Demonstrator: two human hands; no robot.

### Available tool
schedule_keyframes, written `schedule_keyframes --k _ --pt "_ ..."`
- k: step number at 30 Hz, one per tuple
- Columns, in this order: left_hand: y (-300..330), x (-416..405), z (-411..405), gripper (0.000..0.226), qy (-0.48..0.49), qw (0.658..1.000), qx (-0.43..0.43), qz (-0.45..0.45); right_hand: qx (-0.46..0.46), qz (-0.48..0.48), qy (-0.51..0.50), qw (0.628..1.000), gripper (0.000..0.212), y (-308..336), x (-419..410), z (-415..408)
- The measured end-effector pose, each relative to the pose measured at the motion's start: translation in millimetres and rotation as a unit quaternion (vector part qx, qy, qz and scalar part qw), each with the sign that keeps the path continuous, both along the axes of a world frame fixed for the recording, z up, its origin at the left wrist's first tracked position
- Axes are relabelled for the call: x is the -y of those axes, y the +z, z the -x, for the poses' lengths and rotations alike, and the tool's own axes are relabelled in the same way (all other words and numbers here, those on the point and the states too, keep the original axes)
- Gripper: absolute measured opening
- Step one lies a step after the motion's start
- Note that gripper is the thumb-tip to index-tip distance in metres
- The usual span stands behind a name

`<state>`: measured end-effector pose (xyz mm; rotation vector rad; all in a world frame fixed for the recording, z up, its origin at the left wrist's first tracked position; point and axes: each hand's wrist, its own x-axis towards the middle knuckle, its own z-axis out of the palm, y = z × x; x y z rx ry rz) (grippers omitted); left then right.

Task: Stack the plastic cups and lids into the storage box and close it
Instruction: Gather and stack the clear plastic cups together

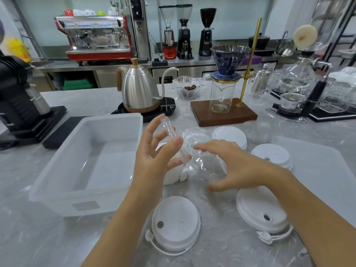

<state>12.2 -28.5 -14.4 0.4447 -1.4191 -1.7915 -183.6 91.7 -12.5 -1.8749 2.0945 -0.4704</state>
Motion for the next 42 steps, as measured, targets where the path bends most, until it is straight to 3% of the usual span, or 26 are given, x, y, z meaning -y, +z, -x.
schedule_keyframes --k 8,12,15,19,30,35,38,42 --pt "1.8 -1.0 -0.3 0.069 -0.002 1.000 -0.010 0.002 0.160 0.170 -0.066 0.970 0.090 11.8 0.9 7.7" --pt "1.3 -1.5 -0.9 0.076 -0.029 0.999 0.013 0.031 0.329 0.219 -0.014 0.918 0.090 20.5 -1.0 -0.5" --pt "-0.5 -4.1 -1.4 0.075 -0.053 0.995 0.046 0.073 0.355 0.207 0.028 0.911 0.090 20.4 -0.7 -10.5" --pt "-0.5 -8.0 -1.1 0.089 -0.065 0.989 0.073 0.106 0.341 0.193 0.041 0.919 0.089 18.4 -0.5 -15.3" --pt "2.3 -11.2 -2.9 0.095 -0.062 0.986 0.073 0.139 0.311 0.185 0.062 0.930 0.090 13.1 3.1 -25.8" --pt "2.4 -7.3 -3.8 0.084 -0.032 0.992 0.041 0.118 0.283 0.197 0.044 0.938 0.090 14.0 3.3 -20.8" --pt "2.6 -3.6 -3.6 0.072 -0.004 0.997 0.007 0.083 0.141 0.191 -0.052 0.970 0.089 8.8 5.1 -9.0" --pt "2.9 -2.9 -2.0 0.063 0.019 0.998 0.000 0.062 -0.040 0.019 -0.116 0.992 0.106 -8.4 8.9 0.0"
